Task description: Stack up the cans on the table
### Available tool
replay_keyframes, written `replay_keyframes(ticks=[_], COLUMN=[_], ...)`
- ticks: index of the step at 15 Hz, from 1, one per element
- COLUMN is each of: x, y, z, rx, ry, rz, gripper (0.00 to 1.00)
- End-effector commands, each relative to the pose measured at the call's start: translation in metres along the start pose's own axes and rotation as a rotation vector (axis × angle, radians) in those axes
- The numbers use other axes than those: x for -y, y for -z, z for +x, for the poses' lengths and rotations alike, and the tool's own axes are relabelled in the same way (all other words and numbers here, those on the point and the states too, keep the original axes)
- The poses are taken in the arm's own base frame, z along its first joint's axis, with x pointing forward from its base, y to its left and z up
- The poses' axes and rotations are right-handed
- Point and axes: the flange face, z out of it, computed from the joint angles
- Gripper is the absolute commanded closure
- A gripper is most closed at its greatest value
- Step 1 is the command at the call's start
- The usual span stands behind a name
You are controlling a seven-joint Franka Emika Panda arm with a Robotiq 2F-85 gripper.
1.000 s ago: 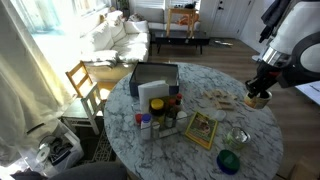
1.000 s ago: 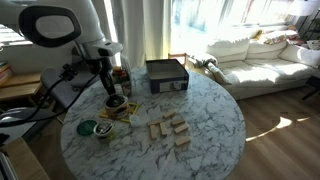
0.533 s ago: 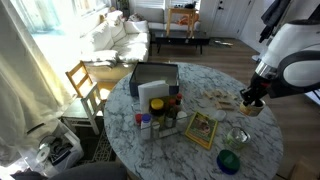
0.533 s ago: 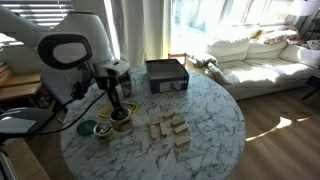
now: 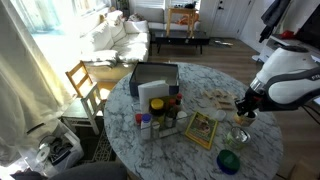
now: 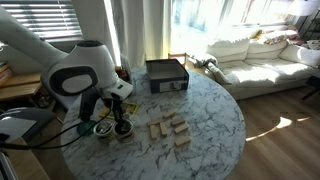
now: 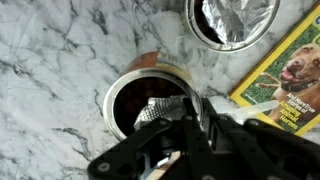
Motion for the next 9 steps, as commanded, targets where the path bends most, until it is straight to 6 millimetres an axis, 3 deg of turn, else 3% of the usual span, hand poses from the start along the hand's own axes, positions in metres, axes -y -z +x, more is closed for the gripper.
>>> replay_keyframes(ticks=[1, 2, 4, 9], x=[-0.003, -0.003, -0.002, 0.008], y=[-0.024, -0.029, -0.030, 0.013], z=[-0.006, -0.007, -0.007, -0.001], rx=[0.000, 0.004, 0.000, -0.025], ry=[-0.020, -0.024, -0.035, -0.114], rz=[0.025, 0.030, 0.029, 0.009], gripper=[0.97, 0.97, 0.63, 0.28])
